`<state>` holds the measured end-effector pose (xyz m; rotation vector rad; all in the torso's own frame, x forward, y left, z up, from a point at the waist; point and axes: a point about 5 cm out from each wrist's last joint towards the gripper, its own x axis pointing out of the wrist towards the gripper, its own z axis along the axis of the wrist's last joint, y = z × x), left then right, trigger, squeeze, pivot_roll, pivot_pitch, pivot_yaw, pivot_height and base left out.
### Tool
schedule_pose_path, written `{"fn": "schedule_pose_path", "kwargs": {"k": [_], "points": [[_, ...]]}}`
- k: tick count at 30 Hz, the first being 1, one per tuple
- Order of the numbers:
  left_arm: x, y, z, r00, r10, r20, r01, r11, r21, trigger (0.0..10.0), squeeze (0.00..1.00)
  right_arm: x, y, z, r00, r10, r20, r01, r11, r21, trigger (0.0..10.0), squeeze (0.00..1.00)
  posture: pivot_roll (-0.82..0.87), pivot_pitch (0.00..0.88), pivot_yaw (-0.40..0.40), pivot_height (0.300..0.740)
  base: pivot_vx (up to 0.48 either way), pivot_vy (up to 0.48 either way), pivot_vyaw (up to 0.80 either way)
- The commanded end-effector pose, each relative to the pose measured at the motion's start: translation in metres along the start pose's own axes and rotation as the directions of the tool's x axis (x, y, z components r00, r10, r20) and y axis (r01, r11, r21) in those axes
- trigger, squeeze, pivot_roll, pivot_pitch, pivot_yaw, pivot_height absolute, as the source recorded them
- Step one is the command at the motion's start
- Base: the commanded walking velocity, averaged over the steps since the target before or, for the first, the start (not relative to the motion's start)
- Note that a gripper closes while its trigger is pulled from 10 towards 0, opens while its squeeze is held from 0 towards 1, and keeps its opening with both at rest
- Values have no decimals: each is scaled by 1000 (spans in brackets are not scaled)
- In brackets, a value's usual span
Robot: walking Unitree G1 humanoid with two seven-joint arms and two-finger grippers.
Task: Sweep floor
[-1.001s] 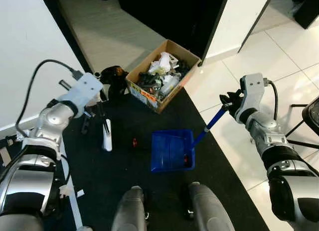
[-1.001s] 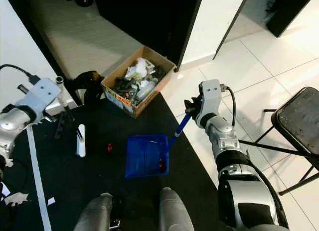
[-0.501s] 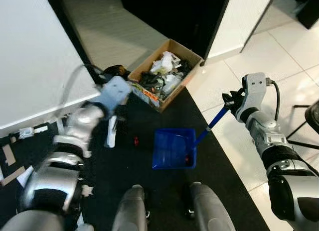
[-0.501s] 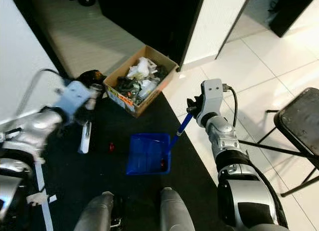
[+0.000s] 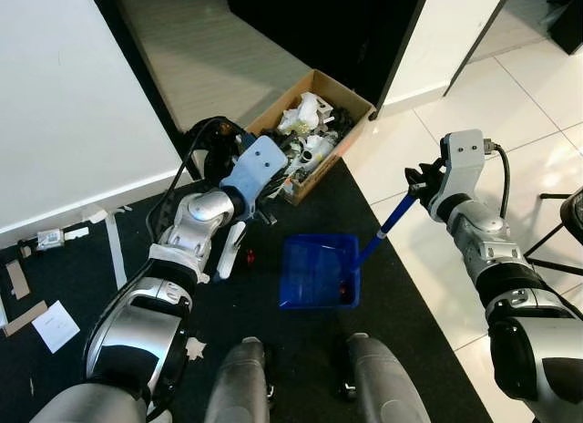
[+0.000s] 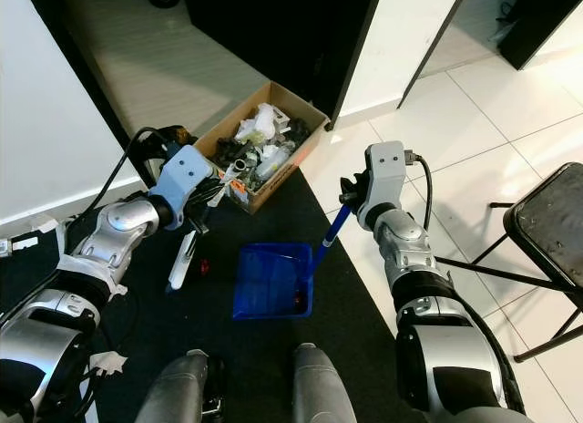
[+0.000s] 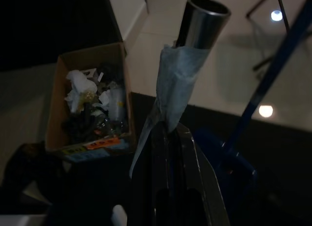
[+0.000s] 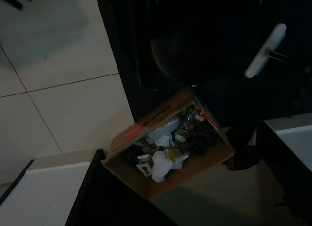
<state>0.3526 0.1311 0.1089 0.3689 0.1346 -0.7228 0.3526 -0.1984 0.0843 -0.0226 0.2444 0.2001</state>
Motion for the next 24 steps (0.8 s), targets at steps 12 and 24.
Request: {"fn": "schedule_pose_path", "kwargs": {"k": [12, 24], "points": [[21, 7, 80, 952, 77, 298, 3, 965, -261, 10000, 0, 0, -3, -6, 999, -12, -45, 11, 1000, -25, 10000, 0, -13, 144, -30, 740, 0, 0, 0], [0, 44, 113, 920, 127, 371, -46, 974, -221, 10000, 0, -1, -7, -3, 999, -24, -33, 24, 999, -23, 10000, 0, -14, 136, -23, 740, 0, 0, 0]]}}
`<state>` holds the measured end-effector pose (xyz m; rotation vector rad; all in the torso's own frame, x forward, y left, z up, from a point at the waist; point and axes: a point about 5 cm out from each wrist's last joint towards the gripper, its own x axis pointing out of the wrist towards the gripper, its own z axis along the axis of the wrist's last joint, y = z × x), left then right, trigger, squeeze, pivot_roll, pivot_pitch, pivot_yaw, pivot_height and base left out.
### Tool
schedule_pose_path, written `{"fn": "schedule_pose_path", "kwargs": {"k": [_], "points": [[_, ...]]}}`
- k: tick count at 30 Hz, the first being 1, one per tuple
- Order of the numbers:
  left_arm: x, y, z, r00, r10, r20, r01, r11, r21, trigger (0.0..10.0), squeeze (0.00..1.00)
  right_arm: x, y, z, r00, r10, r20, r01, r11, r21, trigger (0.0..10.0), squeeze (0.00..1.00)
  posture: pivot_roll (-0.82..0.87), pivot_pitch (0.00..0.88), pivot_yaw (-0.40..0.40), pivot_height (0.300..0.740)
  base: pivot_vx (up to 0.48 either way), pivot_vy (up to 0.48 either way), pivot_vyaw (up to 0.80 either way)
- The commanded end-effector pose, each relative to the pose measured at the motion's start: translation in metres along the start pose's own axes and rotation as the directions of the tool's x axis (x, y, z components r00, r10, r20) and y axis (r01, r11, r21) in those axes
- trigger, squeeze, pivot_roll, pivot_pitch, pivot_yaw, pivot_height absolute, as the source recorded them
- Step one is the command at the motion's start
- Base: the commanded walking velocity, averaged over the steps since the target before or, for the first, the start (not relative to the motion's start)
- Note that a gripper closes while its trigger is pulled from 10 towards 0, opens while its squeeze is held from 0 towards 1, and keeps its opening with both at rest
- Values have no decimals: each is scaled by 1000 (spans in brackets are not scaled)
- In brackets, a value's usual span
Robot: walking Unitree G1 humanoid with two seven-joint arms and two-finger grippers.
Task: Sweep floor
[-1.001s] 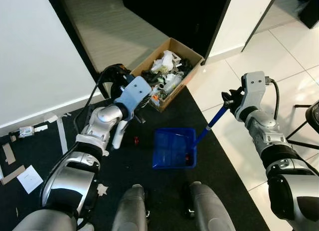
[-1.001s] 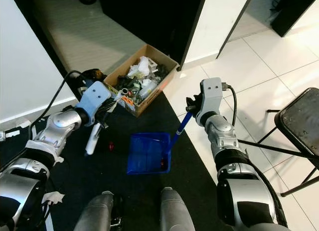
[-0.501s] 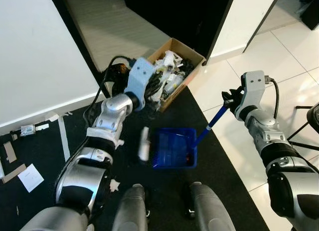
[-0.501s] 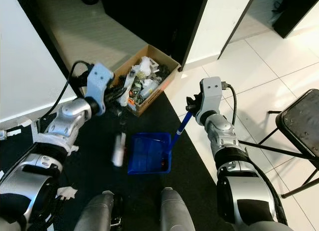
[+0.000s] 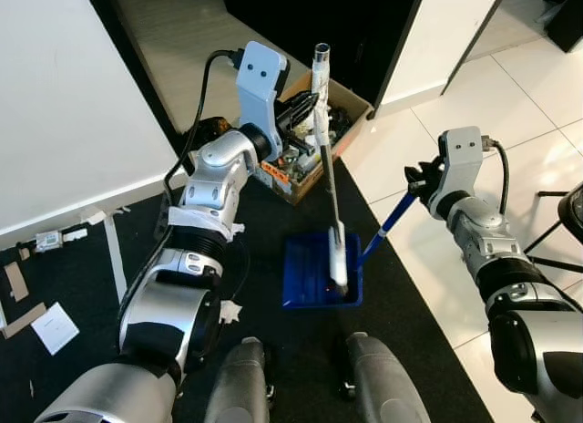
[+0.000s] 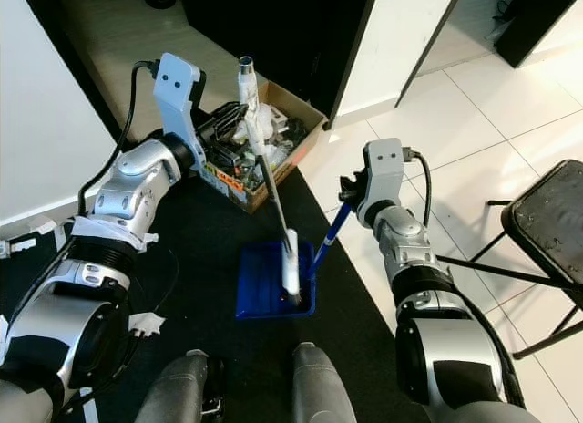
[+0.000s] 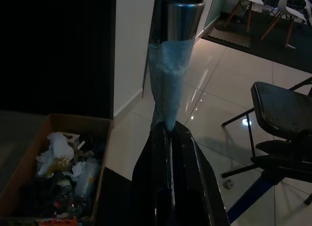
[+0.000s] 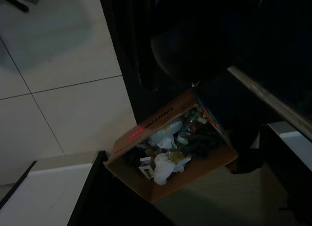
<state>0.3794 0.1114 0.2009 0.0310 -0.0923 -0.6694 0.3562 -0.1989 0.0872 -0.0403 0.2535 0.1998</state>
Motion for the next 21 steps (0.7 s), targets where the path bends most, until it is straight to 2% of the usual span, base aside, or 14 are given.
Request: {"fn": "schedule_pose_path", "kwargs": {"k": [1, 2, 5, 7, 8, 9, 10, 11, 15, 18, 19, 21], "points": [[-7, 16, 34, 996, -17, 89, 12, 999, 51, 10000, 0, -4, -7, -6, 999, -23, -22, 23, 1000, -5, 10000, 0, -12, 134, -23, 740, 0, 0, 0], [-13, 23, 42, 995, -30, 93, 21, 996, 86, 10000, 0, -4, -7, -6, 999, -24, -21, 24, 1000, -4, 10000, 0, -9, 133, -23, 740, 0, 0, 0], [-20, 30, 51, 995, -39, 96, 27, 993, 116, 10000, 0, -4, -7, -6, 999, -25, -20, 25, 1000, -2, 10000, 0, -6, 134, -24, 740, 0, 0, 0], [-27, 40, 59, 995, -8, 100, -7, 989, 148, 10000, 0, -3, -7, -6, 999, -25, -19, 26, 1000, 4, 10000, 0, -1, 134, -24, 740, 0, 0, 0], [-27, 40, 59, 995, -8, 100, -7, 989, 148, 10000, 0, -3, -7, -6, 999, -25, -19, 26, 1000, 4, 10000, 0, -1, 134, -24, 740, 0, 0, 0], [-34, 51, 62, 995, 36, 90, -54, 978, 203, 10000, 0, -3, -7, -5, 1000, -25, -18, 25, 1000, 11, 10000, 0, 4, 135, -25, 740, 0, 0, 0], [-34, 51, 62, 995, 36, 90, -54, 978, 203, 10000, 0, -3, -7, -5, 1000, -25, -18, 25, 1000, 11, 10000, 0, 4, 135, -25, 740, 0, 0, 0], [-42, 62, 60, 994, 93, 64, -106, 961, 254, 10000, 0, -3, -6, -5, 1000, -24, -16, 24, 999, 23, 10000, 0, 8, 133, -24, 740, 0, 0, 0], [-50, 71, 51, 988, 150, 20, -149, 942, 300, 10000, 0, -3, -6, -6, 1000, -24, -11, 24, 999, 45, 10000, 0, 16, 129, -23, 740, 0, 0, 0], [-66, 82, 28, 967, 243, -70, -203, 911, 358, 10000, 0, -7, -15, -6, 998, -61, 27, 56, 984, 172, 10000, 0, 24, 121, -18, 740, 0, 0, 0], [-66, 82, 28, 967, 243, -70, -203, 911, 358, 10000, 0, -7, -15, -6, 998, -61, 27, 56, 984, 172, 10000, 0, 24, 121, -18, 740, 0, 0, 0], [-74, 85, 18, 956, 276, -98, -225, 906, 359, 10000, 0, -11, -23, -8, 994, -100, 41, 88, 969, 232, 10000, 0, 25, 114, -12, 740, 0, 0, 0]]}}
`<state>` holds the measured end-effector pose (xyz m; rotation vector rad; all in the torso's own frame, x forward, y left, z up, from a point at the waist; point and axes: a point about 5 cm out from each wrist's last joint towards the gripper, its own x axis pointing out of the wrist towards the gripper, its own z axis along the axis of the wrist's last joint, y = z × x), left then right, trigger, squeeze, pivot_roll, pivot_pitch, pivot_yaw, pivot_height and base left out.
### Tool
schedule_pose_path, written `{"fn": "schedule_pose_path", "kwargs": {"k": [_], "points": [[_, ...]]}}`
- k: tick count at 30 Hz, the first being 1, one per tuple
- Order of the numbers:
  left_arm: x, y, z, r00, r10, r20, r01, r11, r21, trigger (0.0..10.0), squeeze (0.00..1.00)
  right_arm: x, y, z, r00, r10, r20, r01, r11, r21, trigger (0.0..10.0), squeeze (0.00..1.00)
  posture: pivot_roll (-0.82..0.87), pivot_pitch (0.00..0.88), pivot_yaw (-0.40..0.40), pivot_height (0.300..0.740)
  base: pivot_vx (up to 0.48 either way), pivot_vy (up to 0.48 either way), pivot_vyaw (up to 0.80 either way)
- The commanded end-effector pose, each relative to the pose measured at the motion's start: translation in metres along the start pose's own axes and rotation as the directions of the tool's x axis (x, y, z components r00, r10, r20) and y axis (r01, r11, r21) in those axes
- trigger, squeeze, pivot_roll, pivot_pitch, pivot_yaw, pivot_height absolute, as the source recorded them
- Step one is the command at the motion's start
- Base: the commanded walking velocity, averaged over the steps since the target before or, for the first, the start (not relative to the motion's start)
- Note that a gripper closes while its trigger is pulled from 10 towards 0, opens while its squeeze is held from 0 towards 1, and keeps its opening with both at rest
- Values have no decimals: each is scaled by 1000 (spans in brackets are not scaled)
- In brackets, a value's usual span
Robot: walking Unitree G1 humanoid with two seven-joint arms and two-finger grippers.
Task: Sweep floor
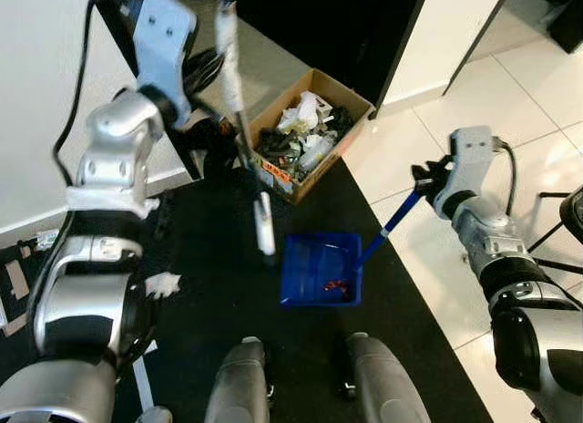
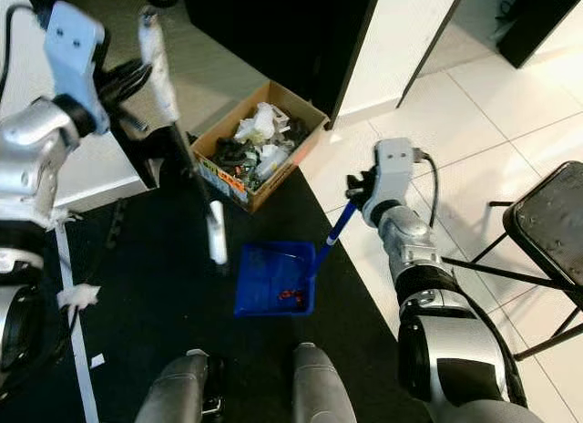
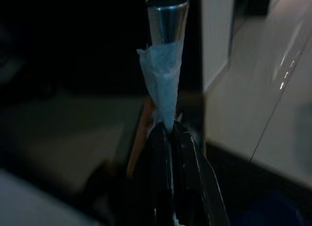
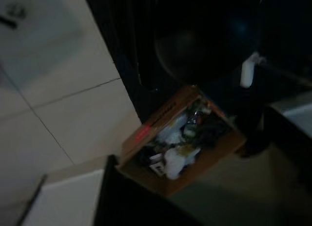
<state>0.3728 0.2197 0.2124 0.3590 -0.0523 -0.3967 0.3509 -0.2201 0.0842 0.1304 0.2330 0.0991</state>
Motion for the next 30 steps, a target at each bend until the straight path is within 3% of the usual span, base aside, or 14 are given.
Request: {"fn": "schedule_pose_path", "kwargs": {"k": [1, 3, 6, 13, 23, 29, 30], "points": [[-5, 6, -1, 1000, 24, -12, -24, 999, 49, 10000, 0, -4, -8, -2, 999, -27, 22, 26, 997, 67, 10000, 0, 27, 104, -10, 740, 0, 0, 0], [-12, 4, -18, 997, 46, -56, -43, 998, 48, 10000, 0, -11, -20, -5, 998, -59, 22, 57, 996, 75, 10000, 0, 34, 89, -1, 740, 0, 0, 0], [-16, 5, -26, 996, 57, -66, -54, 998, 41, 10000, 0, -15, -27, -8, 996, -82, 22, 80, 994, 78, 10000, 0, 44, 74, 14, 740, 0, 0, 0], [-15, 10, -29, 993, 110, -47, -111, 994, -22, 10000, 0, -16, -34, -2, 992, -115, 60, 107, 986, 126, 10000, 0, 49, 46, 45, 740, 0, 0, 0], [-20, -2, -52, 984, 144, -105, -151, 987, -58, 10000, 0, -19, -41, 29, 990, 96, 99, -101, 994, 50, 10000, 0, 37, 35, 32, 740, 0, 0, 0], [-30, -7, -67, 978, 160, -130, -169, 984, -60, 10000, 0, -31, -60, 50, 979, 134, 153, -135, 991, -1, 10000, 0, 24, 32, 26, 740, 0, 0, 0], [-33, -8, -71, 977, 160, -137, -170, 983, -63, 10000, 0, -35, -65, 61, 969, 145, 199, -144, 989, -23, 10000, 0, 23, 30, 28, 740, 0, 0, 0]]}}
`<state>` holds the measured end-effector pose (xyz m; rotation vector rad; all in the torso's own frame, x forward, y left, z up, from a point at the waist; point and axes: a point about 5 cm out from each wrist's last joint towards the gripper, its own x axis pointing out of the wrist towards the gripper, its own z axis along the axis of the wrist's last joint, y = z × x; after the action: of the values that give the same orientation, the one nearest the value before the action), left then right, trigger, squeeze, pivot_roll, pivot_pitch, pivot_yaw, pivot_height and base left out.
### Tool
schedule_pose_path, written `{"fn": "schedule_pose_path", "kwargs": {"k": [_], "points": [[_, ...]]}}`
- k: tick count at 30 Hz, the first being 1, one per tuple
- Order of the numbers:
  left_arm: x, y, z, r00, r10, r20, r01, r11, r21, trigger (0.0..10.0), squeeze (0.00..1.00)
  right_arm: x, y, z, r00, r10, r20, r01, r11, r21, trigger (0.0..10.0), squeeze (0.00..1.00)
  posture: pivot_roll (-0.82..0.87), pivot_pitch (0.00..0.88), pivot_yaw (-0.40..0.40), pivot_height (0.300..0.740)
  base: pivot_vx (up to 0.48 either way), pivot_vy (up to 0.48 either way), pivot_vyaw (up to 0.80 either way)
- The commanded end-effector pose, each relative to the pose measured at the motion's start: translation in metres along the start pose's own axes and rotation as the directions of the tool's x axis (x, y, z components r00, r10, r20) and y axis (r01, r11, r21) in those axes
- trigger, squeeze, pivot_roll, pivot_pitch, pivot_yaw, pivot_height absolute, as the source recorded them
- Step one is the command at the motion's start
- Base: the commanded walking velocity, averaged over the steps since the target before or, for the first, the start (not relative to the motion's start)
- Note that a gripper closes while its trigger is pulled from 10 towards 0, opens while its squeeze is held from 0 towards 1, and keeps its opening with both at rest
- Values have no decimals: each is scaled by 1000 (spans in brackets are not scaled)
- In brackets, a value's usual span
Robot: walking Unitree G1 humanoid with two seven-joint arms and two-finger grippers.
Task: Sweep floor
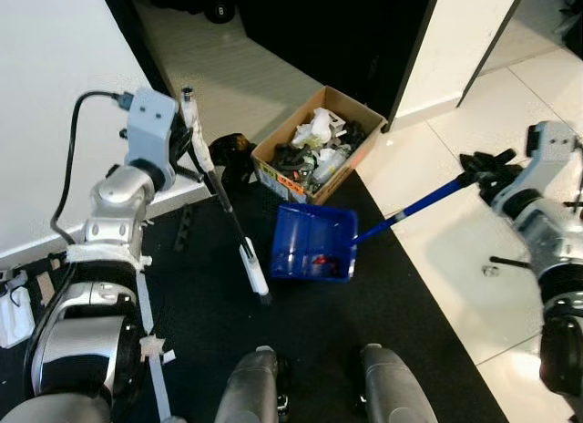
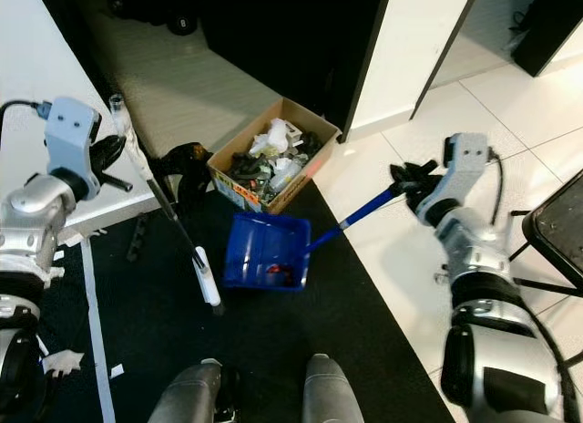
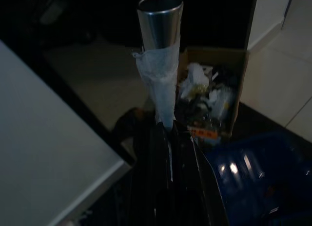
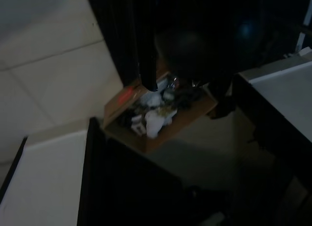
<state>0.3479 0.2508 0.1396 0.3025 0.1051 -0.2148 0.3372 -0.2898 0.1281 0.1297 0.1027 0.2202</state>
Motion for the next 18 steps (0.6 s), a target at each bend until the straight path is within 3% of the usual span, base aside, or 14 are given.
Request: {"fn": "schedule_pose_path", "kwargs": {"k": [1, 5, 14, 18], "points": [[0, -1, 5, 999, 13, 42, -13, 1000, 5, 10000, 0, -3, -3, 14, 997, 16, 82, -17, 1000, 8, 10000, 0, 23, 30, 28, 740, 0, 0, 0], [0, -2, 3, 999, 15, 39, -15, 1000, 4, 10000, 0, -3, -4, 29, 983, 12, 182, -8, 1000, -25, 10000, 0, 21, 28, 27, 740, 0, 0, 0], [2, -7, 6, 999, 13, 51, -13, 1000, 1, 10000, 0, 0, 7, 41, 949, 53, 309, -39, 998, -51, 10000, 0, 23, 25, 25, 740, 0, 0, 0], [2, -9, 2, 999, 13, 44, -12, 1000, -11, 10000, 0, -4, 10, 53, 905, 81, 417, -63, 996, -58, 10000, 0, 18, 22, 27, 740, 0, 0, 0]]}}
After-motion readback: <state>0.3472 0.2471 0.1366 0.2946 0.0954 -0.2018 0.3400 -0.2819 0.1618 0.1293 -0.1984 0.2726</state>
